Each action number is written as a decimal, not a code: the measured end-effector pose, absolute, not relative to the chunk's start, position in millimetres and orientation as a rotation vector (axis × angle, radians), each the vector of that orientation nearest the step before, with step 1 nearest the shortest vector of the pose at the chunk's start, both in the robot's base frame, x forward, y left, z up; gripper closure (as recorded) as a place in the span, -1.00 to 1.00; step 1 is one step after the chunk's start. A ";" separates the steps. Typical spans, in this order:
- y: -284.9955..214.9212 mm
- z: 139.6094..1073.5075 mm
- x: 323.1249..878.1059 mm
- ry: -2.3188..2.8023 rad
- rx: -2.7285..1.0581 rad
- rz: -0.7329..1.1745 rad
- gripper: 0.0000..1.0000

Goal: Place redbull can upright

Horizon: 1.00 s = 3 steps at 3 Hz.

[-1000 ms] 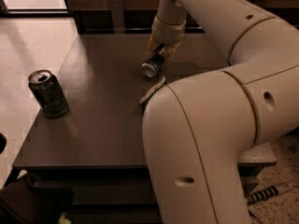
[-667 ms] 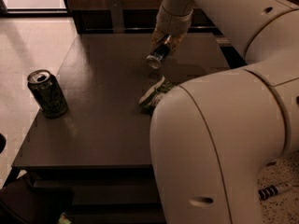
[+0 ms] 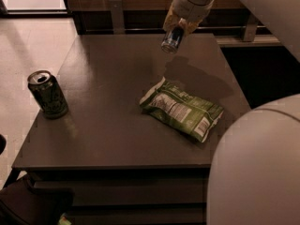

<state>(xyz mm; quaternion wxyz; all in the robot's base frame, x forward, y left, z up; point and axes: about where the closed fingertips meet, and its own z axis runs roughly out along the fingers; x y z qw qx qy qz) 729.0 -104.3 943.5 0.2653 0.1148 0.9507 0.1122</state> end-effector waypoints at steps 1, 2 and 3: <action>-113.3 970.8 725.9 2.375 0.063 0.399 1.00; -105.8 985.3 727.6 2.249 -0.080 0.462 1.00; -87.1 986.2 728.2 2.149 -0.246 0.493 1.00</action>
Offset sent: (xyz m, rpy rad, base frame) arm -0.0057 0.0077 0.0611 -0.0638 -0.5825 0.5600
